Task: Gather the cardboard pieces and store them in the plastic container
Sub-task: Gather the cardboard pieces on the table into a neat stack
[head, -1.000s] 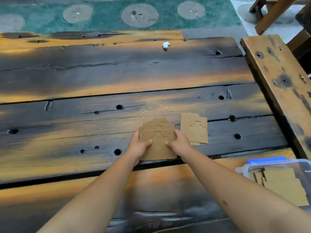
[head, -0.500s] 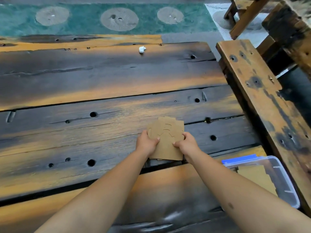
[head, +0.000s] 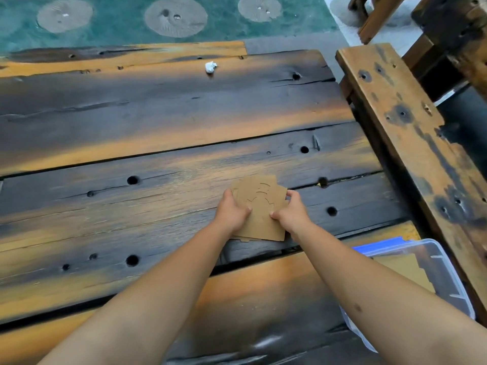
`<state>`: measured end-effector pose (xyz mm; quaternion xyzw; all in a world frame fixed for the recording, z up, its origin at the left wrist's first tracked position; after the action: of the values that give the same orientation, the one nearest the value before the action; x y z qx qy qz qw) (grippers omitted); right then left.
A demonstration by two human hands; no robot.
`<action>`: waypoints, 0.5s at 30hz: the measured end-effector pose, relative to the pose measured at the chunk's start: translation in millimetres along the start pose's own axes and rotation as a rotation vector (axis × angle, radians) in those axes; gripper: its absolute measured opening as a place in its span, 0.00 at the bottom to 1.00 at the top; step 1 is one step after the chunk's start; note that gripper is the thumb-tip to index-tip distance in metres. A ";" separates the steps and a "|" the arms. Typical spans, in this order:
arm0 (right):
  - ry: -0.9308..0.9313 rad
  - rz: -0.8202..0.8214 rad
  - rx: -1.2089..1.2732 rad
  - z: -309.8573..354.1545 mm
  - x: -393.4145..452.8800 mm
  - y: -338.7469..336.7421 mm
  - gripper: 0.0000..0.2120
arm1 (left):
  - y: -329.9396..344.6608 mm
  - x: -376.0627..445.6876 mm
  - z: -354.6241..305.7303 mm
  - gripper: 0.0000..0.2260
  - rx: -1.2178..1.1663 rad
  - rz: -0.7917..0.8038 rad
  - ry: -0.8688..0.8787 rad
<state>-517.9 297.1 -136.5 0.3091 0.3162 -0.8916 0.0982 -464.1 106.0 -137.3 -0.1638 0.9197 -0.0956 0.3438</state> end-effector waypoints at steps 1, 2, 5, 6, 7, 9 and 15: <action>-0.021 0.027 0.000 1.6 -4.1 1.7 0.25 | -1.5 -5.2 2.4 0.25 -0.021 0.021 0.007; -0.043 0.054 -0.002 2.7 -9.8 3.5 0.24 | -4.1 -11.4 5.6 0.25 -0.047 0.041 0.013; -0.116 0.109 -0.021 8.4 -34.6 11.4 0.22 | -19.5 -34.2 14.1 0.27 -0.118 0.073 0.049; -0.137 0.120 -0.022 11.0 -45.1 14.6 0.22 | -27.7 -43.2 17.8 0.26 -0.140 0.070 0.054; -0.161 0.135 -0.020 13.9 -57.0 18.8 0.22 | -37.0 -53.4 22.0 0.24 -0.167 0.063 0.056; -0.209 0.162 -0.006 18.4 -80.2 27.8 0.21 | -54.3 -74.5 28.3 0.21 -0.221 0.050 0.079; -0.365 0.157 -0.137 14.4 -157.0 60.9 0.20 | -104.5 -151.6 58.1 0.21 -0.256 0.001 0.177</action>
<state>-378.4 237.4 -62.2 0.1589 0.3278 -0.8988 0.2439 -293.3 61.0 -59.3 -0.1970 0.9511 0.0087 0.2378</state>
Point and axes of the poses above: each hand's wrist, its own x-axis towards the middle knuckle, its own y-axis out of the palm, z = x × y, the point moved 9 cm from there along x, towards the middle knuckle, and after that the axes turned 7 degrees about -x, right-handed, at the moved point
